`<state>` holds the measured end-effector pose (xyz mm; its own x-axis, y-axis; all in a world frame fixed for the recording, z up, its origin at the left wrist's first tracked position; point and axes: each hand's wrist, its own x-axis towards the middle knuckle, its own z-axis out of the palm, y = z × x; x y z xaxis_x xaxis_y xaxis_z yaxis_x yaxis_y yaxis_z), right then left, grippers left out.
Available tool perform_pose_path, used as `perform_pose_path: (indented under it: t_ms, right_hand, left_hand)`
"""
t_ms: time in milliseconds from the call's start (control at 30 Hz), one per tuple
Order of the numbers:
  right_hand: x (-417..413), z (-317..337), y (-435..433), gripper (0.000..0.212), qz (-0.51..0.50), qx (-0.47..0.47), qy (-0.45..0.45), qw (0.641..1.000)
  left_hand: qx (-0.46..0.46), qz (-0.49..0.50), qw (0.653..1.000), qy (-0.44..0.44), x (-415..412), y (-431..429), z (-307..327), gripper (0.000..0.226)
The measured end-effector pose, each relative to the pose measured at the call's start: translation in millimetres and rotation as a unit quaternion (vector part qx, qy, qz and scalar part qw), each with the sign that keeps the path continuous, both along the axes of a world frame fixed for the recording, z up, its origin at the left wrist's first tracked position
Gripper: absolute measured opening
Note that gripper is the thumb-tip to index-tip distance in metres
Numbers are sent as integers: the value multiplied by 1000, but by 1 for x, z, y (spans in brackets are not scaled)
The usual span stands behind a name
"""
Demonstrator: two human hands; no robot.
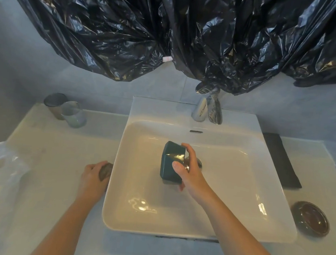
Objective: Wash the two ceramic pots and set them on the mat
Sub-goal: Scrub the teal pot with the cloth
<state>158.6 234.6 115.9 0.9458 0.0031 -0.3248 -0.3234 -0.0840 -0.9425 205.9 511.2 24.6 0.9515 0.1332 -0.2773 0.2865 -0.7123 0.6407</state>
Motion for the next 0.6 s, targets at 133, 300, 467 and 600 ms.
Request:
perform_pose_path:
  t_ms: [133,300,467,600]
  right_hand:
    - [0,3,-4,67,15,-10,-1,1000]
    - [4,4,-5,75,24,-75,-43,996]
    - [4,16,-10,77,83,-218,-86,969]
    - [-2,28,-14,83,128,-328,-86,932]
  left_hand:
    - [-69,92,986,-117,6,-16,52,51]
    - [-232,-5,970,-73,4,-72,115,21]
    - [-316,-119,925,176,4,-113,143,43]
    - [-238,-139,943,187,5,-130,139,54]
